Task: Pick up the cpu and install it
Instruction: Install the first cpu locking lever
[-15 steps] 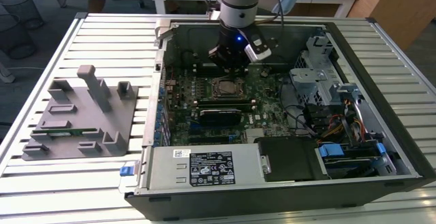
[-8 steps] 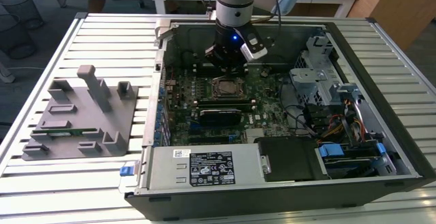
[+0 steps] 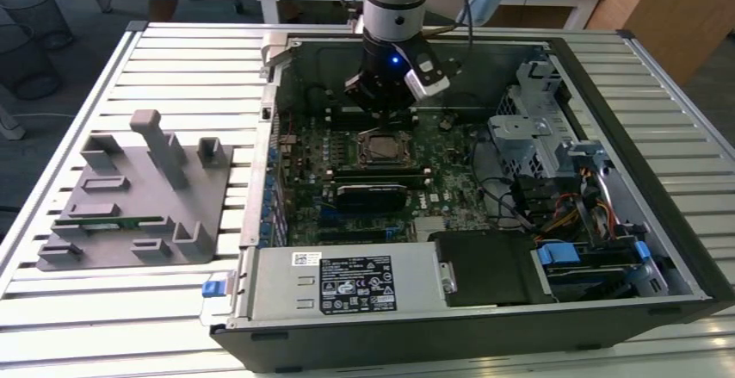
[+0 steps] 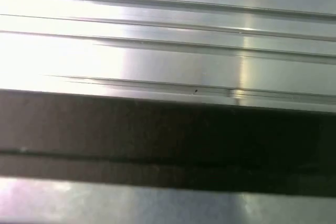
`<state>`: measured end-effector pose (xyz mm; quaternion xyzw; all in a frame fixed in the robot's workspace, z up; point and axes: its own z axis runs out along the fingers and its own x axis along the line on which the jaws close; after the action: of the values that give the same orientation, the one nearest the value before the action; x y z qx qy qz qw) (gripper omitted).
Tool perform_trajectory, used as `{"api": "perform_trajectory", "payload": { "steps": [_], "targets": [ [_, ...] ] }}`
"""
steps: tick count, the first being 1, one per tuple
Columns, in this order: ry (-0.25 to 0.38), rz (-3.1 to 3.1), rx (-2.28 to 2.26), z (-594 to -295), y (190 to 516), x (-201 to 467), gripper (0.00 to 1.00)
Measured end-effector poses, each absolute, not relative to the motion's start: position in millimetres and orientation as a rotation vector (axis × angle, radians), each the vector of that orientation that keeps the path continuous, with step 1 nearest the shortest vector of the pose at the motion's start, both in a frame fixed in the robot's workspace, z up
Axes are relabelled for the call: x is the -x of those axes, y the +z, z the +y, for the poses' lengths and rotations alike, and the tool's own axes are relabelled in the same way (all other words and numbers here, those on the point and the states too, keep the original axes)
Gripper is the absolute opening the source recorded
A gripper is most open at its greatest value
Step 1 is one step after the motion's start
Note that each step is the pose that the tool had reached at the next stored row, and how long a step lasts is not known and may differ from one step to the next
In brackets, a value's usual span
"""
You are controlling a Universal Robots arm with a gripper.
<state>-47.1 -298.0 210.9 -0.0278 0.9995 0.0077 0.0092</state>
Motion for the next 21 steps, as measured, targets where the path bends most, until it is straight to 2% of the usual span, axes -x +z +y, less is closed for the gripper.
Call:
{"api": "perform_trajectory", "payload": {
  "steps": [5, 10, 21],
  "targets": [
    [0.038, 3.122, 0.091, -295.3, 211.1, 47.1, 0.11],
    [0.090, 3.119, 0.095, -295.0, 211.1, 46.9, 0.11],
    [0.091, 3.119, 0.095, -295.1, 211.1, 40.7, 0.11]
  ]
}}
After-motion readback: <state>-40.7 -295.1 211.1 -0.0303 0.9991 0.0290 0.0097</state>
